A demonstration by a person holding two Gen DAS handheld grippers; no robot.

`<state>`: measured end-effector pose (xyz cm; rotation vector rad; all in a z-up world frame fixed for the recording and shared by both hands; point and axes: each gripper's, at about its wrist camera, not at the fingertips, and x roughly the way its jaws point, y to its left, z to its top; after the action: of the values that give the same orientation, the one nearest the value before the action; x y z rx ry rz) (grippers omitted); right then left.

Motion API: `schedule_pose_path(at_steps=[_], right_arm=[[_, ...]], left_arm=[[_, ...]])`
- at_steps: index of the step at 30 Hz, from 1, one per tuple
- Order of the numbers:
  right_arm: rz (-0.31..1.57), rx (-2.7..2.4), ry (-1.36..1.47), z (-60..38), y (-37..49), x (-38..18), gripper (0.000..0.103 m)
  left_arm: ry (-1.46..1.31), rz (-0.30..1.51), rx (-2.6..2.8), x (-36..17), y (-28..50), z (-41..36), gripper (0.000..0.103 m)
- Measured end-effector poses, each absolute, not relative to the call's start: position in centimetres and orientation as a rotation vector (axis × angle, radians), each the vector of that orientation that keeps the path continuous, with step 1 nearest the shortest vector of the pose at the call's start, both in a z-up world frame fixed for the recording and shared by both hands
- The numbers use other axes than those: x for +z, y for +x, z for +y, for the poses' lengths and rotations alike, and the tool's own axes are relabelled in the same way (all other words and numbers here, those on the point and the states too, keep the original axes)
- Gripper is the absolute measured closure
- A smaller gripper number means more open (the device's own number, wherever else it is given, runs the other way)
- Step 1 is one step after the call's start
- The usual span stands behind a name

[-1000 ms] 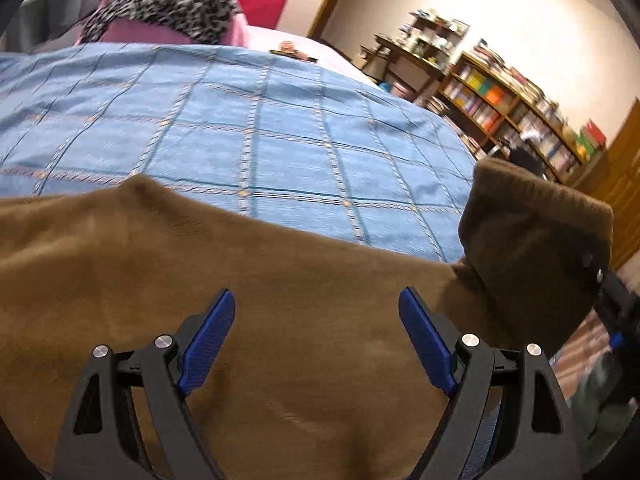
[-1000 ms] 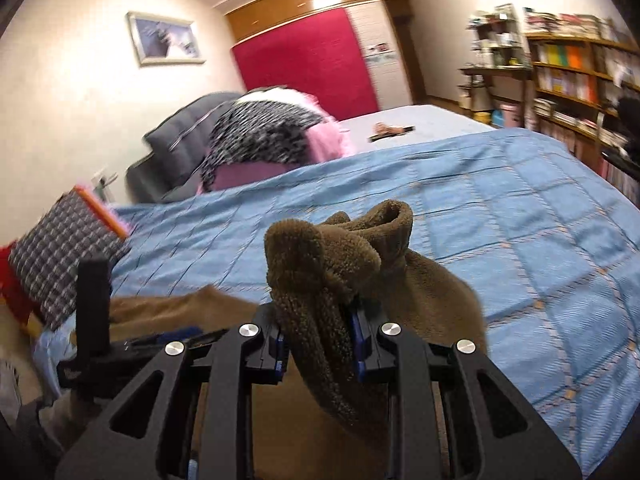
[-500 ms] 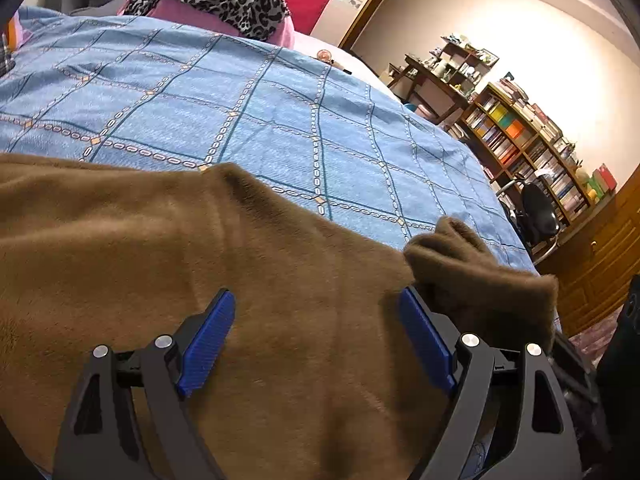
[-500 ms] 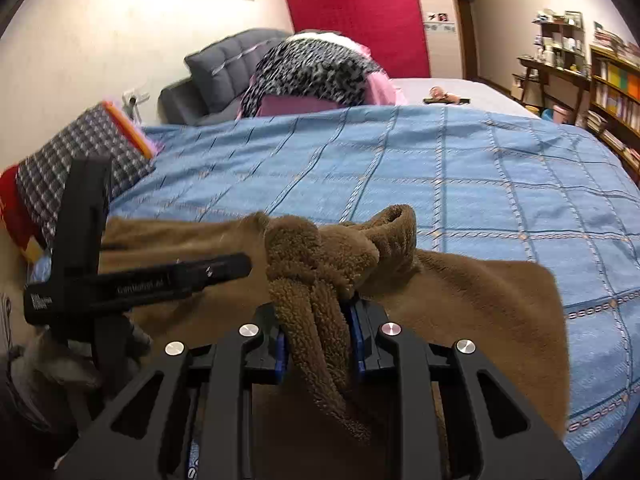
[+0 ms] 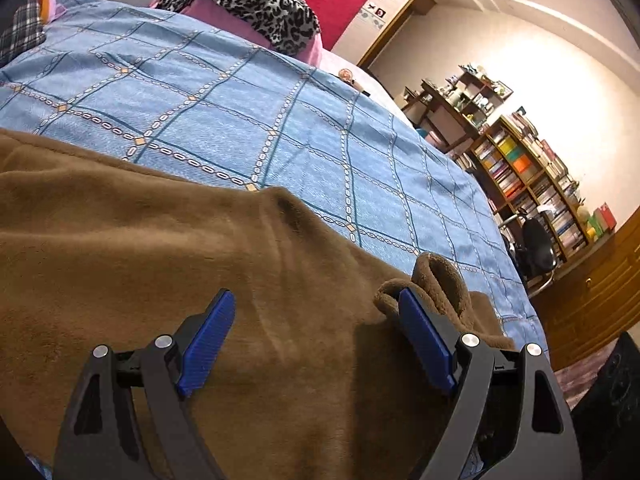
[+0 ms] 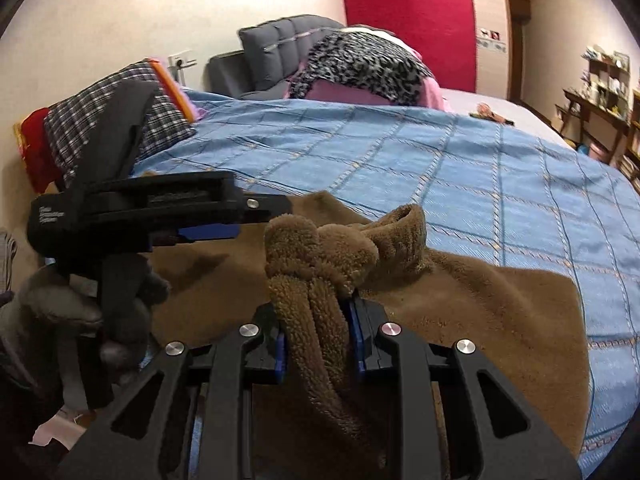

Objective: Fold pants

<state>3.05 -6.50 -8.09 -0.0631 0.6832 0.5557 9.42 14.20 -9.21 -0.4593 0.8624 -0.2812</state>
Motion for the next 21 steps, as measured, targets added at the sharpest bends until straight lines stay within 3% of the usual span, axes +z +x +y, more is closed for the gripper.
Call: schedule_pose_path(at_steps=[7, 9, 11, 21], right_arm=[[0.747, 0.607, -0.125, -4.0, 3.1, -10.4, 0.075], [0.774, 0.638, -0.114, -3.9, 3.1, -10.7, 0.063], [0.788, 0.694, -0.074, -4.1, 3.0, -10.6, 0.043], [0.755, 0.808, -0.003, -7.2, 1.3, -8.3, 0.040]], left_arm=[[-0.490, 0.877, -0.273, -9.5, 9.4, 15.2, 0.017], [-0.504, 0.888, -0.278, -9.7, 9.4, 15.5, 0.017], [-0.515, 0.899, -0.288, -9.9, 9.4, 15.6, 0.017], [-0.490, 0.916, -0.375, -8.4, 9.4, 13.8, 0.013]])
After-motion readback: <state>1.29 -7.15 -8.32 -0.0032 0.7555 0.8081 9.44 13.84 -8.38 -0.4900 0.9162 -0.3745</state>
